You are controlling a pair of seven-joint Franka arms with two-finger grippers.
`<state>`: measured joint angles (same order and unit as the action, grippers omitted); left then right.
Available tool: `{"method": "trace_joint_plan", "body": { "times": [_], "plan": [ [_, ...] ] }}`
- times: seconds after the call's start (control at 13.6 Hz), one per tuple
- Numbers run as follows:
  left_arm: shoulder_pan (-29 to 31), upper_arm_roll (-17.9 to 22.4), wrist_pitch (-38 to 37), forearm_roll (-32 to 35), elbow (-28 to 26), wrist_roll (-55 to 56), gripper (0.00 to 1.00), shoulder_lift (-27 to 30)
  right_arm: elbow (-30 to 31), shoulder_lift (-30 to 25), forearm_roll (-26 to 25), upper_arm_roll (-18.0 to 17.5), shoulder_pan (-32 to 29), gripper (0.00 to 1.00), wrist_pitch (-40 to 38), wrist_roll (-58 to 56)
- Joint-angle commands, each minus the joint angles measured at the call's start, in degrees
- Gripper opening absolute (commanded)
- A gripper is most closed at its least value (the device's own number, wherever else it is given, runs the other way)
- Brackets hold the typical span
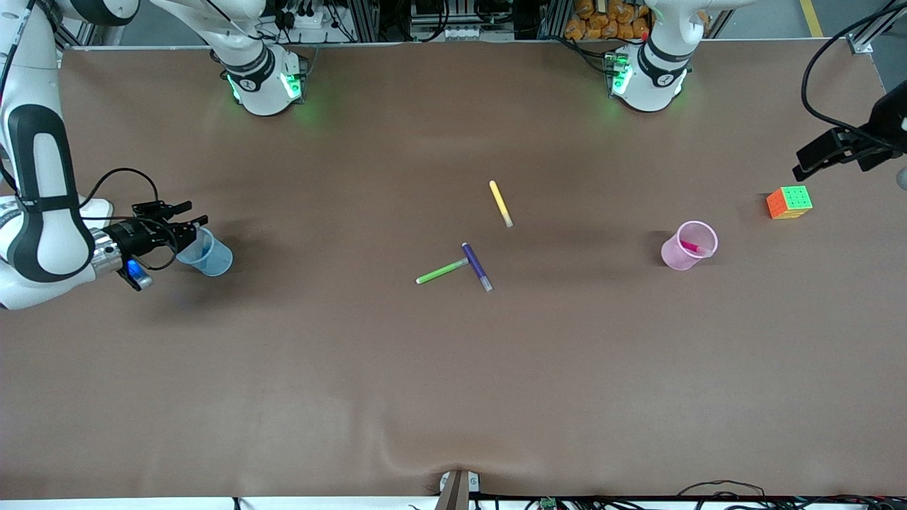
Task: Place pink and blue markers in matching cups
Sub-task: 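Release the blue marker into the blue cup with the right gripper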
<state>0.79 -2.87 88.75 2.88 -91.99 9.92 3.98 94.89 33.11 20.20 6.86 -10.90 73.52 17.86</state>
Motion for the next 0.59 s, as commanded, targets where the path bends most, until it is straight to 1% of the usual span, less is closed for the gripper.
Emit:
{"method": "trace_joint_plan", "body": {
  "times": [0.0,0.22,0.29,0.51],
  "plan": [
    [-1.8,0.8,2.1,-0.2,-4.7,-0.7,1.0,3.3,-4.0,-0.3,0.6,-0.6,-0.4,1.0,-4.3,0.7],
    [-1.6,0.5,2.0,-0.2,-4.2,-2.3,1.0,2.4,-14.6,-0.3,0.8,-0.8,0.4,1.0,-13.5,0.6],
    [-1.7,0.2,2.0,-0.2,-4.1,-2.4,1.0,2.4,-18.3,-0.3,0.8,-0.9,1.4,1.0,-15.5,0.5],
    [-1.6,0.1,2.0,-0.4,-2.2,-2.5,1.0,2.3,-26.4,-0.7,0.4,-1.0,3.8,1.0,-16.9,0.5]
  ]
}}
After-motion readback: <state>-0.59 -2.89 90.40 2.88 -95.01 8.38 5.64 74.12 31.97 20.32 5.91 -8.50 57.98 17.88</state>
